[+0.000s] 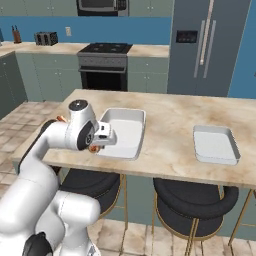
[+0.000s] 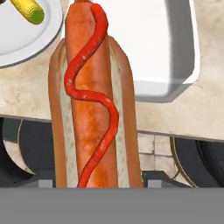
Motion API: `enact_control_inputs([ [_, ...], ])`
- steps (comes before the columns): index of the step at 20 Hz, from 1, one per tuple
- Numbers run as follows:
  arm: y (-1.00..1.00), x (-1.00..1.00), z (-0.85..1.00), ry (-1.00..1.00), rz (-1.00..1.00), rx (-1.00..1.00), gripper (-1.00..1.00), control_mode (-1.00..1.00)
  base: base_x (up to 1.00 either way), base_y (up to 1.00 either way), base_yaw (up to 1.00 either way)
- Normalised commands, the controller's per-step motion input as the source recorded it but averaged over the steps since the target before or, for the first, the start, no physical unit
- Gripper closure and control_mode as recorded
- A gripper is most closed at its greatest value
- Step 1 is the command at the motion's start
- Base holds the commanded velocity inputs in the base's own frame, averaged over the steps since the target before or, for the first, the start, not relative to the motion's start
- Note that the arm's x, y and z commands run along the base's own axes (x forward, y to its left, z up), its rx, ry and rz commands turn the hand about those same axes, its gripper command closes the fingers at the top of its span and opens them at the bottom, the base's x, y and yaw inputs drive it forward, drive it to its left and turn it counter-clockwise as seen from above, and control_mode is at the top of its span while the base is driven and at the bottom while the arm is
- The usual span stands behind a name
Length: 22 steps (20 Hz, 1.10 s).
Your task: Place one cooked food and one vegetable from the large plate to each tupperware container.
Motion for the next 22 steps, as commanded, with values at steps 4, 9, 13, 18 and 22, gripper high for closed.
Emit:
enact_control_inputs([
  [4, -0.19, 0.97, 0.6, 0.22, 0.0, 0.04, 1.0, -1.0, 0.0, 0.0, 0.0],
  [9, -0.28, 0.97, 0.13, 0.39, -0.04, 0.02, 1.0, -1.0, 0.0, 0.0, 0.0],
  [13, -0.21, 0.64, -0.54, 0.06, -0.16, 0.03, 1.0, -1.0, 0.0, 0.0, 0.0],
  [18, -0.08, 0.56, -0.39, 0.02, -0.13, 0.0, 1.0, -1.0, 0.0, 0.0, 0.0],
  [22, -0.16, 0.77, -0.29, 0.06, -0.12, 0.0, 1.0, -1.0, 0.0, 0.0, 0.0],
])
